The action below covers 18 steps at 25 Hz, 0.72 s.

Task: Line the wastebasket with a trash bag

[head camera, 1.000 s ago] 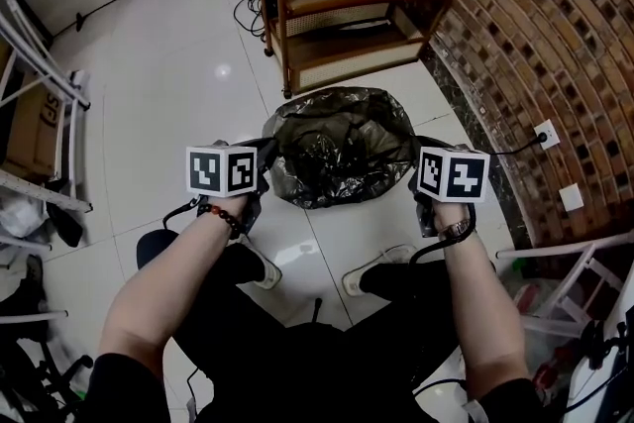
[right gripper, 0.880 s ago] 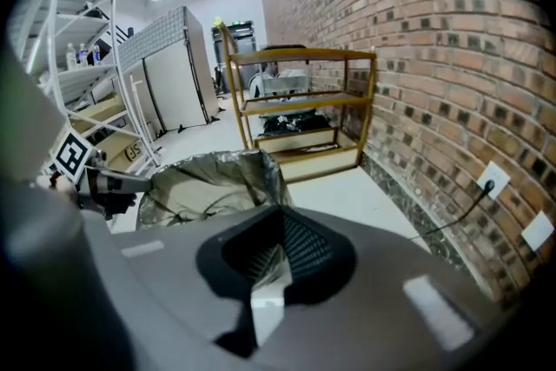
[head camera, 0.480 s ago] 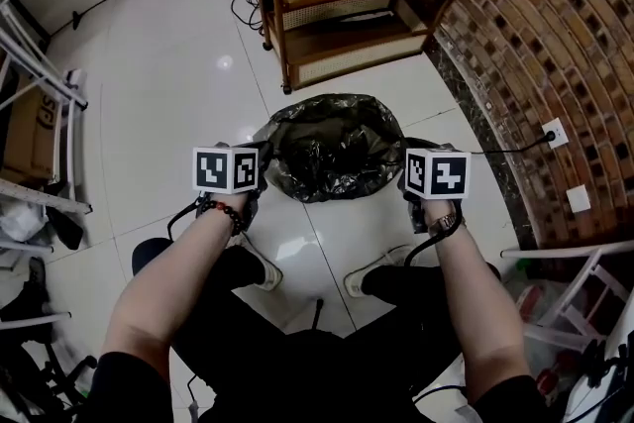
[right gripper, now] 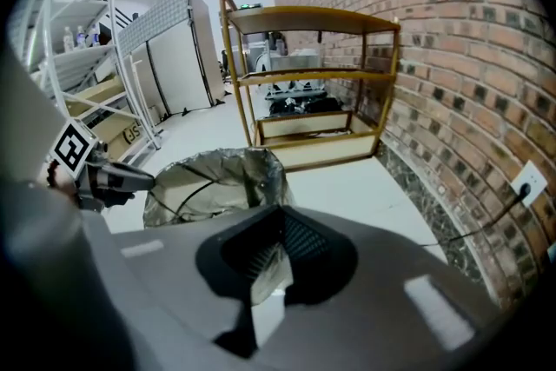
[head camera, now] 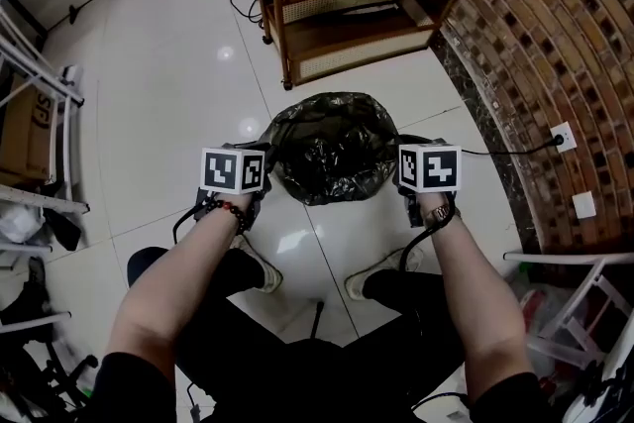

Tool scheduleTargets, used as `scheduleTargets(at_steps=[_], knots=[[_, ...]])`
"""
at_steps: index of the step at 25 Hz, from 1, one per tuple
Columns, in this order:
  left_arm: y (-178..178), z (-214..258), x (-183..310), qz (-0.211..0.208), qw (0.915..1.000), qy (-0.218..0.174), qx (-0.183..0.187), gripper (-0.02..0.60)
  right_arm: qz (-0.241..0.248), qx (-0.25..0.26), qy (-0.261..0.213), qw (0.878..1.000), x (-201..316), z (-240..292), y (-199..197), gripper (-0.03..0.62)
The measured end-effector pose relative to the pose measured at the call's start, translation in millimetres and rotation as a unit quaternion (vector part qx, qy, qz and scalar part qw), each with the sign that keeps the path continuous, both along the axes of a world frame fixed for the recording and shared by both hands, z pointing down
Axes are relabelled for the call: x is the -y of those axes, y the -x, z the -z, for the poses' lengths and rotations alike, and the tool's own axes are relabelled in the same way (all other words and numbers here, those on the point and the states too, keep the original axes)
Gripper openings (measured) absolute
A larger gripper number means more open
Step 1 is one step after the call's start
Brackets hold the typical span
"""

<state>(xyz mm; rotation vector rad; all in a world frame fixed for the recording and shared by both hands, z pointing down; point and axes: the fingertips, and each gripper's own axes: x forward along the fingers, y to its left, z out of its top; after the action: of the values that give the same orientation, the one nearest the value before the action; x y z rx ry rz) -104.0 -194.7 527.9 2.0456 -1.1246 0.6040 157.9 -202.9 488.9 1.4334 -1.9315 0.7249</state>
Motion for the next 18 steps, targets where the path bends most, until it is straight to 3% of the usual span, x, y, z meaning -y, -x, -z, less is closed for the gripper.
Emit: scheduleTargets(at_steps=[6,14,18], knots=[[3,-15,10,0.004,1.0,0.004,0.002,0.046,0.001,-0.004,-0.003,1.0,11,-13,2,0.011],[2,-15,20,0.014,0.9997,-0.021,-0.007,0.026,-0.004,-0.012,-0.078,0.997,23,8,-4,0.009],[1,-22,22,0.011,0.9997,-0.018,-0.008,0.026,-0.013,-0.017,-0.091,0.996,23,6,-11,0.011]])
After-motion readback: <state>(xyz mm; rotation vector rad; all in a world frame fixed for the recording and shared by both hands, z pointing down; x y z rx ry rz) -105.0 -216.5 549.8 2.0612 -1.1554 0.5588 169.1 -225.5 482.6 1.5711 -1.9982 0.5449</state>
